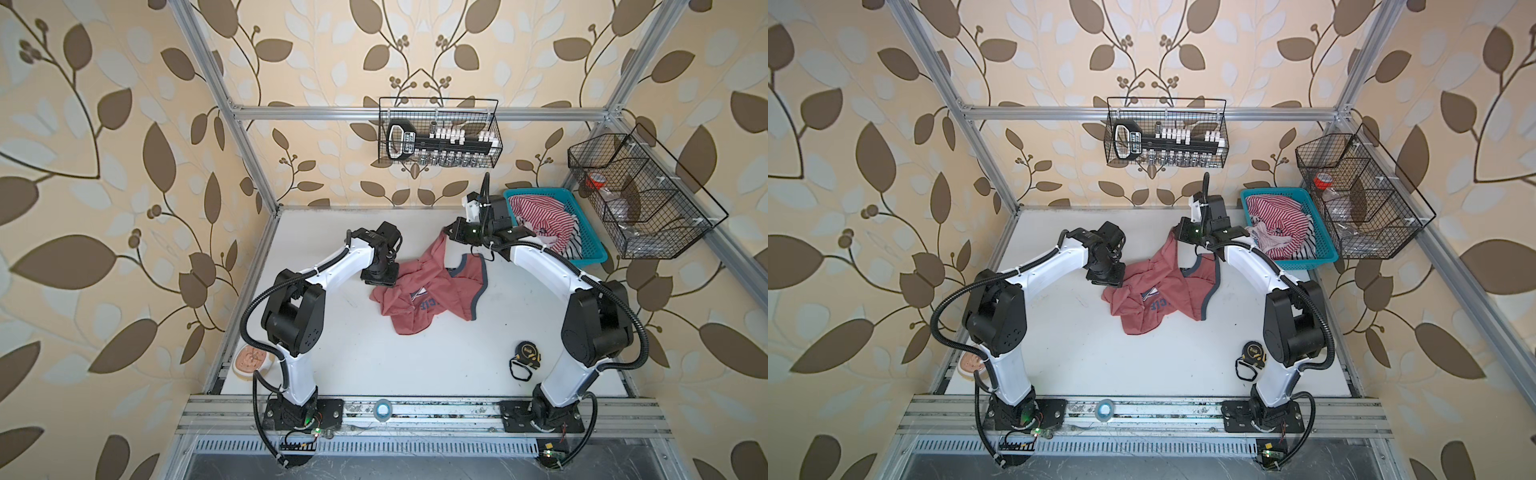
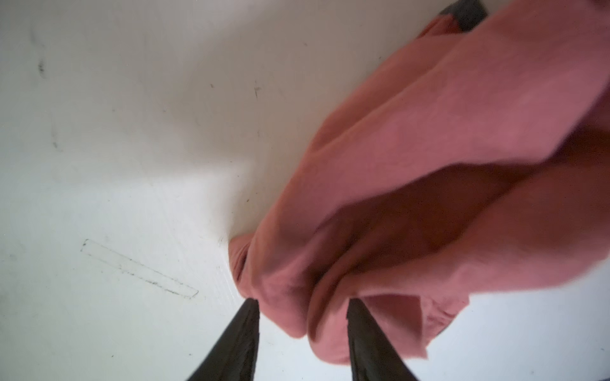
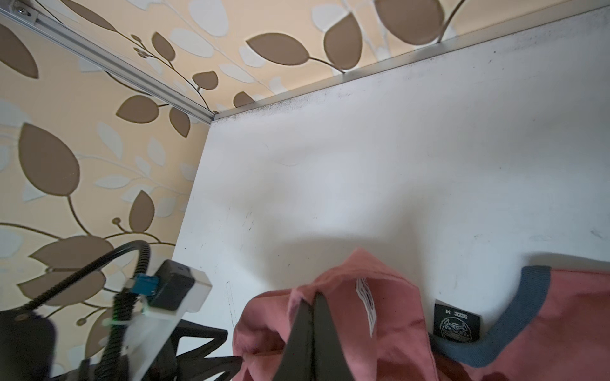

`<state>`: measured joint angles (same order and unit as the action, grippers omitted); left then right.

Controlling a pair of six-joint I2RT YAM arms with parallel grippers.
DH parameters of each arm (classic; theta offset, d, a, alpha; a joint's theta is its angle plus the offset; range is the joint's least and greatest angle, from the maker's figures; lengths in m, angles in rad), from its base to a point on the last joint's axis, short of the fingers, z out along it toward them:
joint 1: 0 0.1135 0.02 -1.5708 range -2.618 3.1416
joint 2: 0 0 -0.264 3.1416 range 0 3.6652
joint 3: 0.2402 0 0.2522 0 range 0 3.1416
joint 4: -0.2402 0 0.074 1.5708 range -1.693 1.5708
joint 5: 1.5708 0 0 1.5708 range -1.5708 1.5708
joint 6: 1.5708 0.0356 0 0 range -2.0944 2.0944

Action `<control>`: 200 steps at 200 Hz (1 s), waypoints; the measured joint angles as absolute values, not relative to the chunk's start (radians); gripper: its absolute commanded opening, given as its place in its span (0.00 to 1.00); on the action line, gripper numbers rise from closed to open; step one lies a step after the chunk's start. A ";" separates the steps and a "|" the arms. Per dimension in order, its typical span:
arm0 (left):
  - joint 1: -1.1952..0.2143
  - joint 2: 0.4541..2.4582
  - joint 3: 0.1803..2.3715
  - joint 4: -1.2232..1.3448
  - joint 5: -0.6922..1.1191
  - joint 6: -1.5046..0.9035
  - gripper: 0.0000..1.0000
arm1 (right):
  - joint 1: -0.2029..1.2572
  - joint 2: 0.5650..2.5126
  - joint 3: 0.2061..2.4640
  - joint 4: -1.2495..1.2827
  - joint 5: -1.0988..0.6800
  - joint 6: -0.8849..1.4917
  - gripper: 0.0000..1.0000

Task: Fold and stack tank tops
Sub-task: Smooth out the tank top at the center of the table.

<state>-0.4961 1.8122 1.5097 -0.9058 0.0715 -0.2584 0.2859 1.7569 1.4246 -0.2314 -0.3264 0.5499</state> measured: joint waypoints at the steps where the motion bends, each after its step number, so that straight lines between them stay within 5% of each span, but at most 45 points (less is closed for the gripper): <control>1: -0.496 1.809 1.510 -0.906 0.072 -0.260 0.46 | 0.286 1.757 1.425 -0.231 -0.326 0.550 0.00; 56: -0.548 1.629 1.483 -0.891 0.106 -0.324 0.33 | 0.286 1.773 1.425 -0.223 -0.334 0.550 0.00; 121: -0.768 1.796 1.520 -0.904 0.101 -0.372 0.39 | 0.290 1.780 1.425 -0.219 -0.342 0.550 0.00; 200: -0.766 1.938 1.583 -0.927 -0.083 -0.471 0.44 | 0.292 1.782 1.414 -0.214 -0.348 0.550 0.00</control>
<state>-0.7662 1.9385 1.5829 -0.9272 -0.0834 -0.4706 0.2924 1.7821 1.4139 -0.2138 -0.3481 0.5495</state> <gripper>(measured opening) 0.445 0.047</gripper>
